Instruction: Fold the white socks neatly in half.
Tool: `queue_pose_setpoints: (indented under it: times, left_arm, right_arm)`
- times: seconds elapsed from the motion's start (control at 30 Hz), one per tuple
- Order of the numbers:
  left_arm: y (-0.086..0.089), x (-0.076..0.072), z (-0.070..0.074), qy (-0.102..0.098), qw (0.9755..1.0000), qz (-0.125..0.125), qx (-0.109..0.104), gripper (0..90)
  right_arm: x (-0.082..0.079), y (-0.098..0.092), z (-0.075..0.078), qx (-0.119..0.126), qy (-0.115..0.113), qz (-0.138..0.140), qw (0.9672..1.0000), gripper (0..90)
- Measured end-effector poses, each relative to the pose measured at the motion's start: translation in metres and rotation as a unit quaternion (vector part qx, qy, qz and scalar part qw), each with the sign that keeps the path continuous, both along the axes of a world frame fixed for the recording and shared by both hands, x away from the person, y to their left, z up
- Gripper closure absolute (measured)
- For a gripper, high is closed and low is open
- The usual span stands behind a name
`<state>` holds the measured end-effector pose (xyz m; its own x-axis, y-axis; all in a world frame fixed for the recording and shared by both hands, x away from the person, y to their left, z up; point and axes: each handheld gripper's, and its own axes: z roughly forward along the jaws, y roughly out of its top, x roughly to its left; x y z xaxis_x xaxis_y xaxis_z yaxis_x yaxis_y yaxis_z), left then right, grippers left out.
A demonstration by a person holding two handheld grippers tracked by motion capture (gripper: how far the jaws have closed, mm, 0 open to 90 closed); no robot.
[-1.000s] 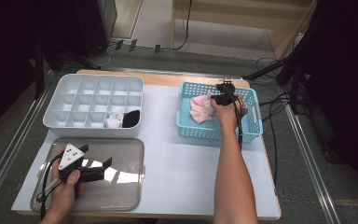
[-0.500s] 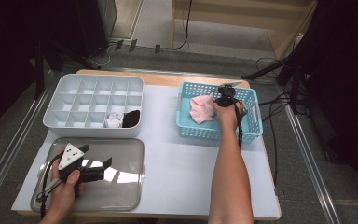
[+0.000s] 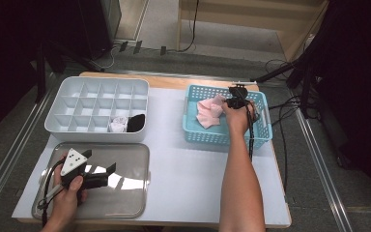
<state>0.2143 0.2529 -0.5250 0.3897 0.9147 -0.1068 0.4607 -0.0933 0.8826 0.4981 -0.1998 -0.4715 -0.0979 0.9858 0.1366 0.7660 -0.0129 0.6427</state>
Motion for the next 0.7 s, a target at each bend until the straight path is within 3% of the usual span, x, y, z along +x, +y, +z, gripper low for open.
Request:
queue_pose_setpoints:
  times: [0.1, 0.17, 0.27, 0.3, 0.37, 0.47, 0.5, 0.57, 0.63, 0.7]
  left_arm:
    - [0.000, 0.000, 0.000, 0.000, 1.0000, 0.000, 0.001, 0.0]
    - [0.000, 0.000, 0.000, -0.001, 1.0000, 0.001, 0.000, 0.0]
    - [0.000, 0.000, 0.000, 0.000, 1.0000, 0.000, 0.000, 0.0]
    - [0.000, 0.000, 0.000, 0.000, 1.0000, 0.000, 0.000, 0.0]
    - [0.000, 0.000, 0.000, 0.000, 1.0000, 0.001, 0.000, 0.0]
    - [0.000, 0.000, 0.000, -0.001, 1.0000, 0.001, 0.001, 0.0]
    - [0.000, 0.000, 0.000, -0.001, 1.0000, 0.001, 0.001, 0.0]
    - [0.000, 0.000, 0.000, 0.000, 1.0000, 0.001, 0.001, 0.0]
    - [0.000, 0.000, 0.000, 0.000, 1.0000, 0.001, 0.002, 0.0]
    - [0.000, 0.000, 0.000, 0.000, 1.0000, 0.001, 0.000, 0.0]
  right_arm:
    - [0.001, 0.001, -0.005, 0.010, 0.021, 0.012, 0.9997, 86.3]
    - [0.003, -0.001, -0.007, 0.020, 0.025, 0.003, 0.9995, 76.1]
    - [0.002, -0.004, -0.003, 0.023, -0.002, -0.012, 0.9997, 64.4]
    - [0.002, -0.004, -0.003, 0.023, -0.002, -0.012, 0.9997, 64.4]
    - [0.000, -0.003, 0.004, 0.029, -0.025, -0.011, 0.9992, 51.6]
    - [0.000, -0.002, 0.005, 0.041, -0.028, 0.000, 0.9987, 36.1]
    - [0.001, -0.001, 0.004, 0.049, -0.024, 0.005, 0.9985, 29.5]
    - [0.004, 0.002, -0.002, 0.040, 0.004, 0.013, 0.9991, 19.2]
    - [0.006, 0.003, -0.008, 0.030, 0.026, 0.017, 0.9991, 18.5]
    - [0.008, 0.002, -0.010, 0.035, 0.038, 0.021, 0.9984, 16.5]
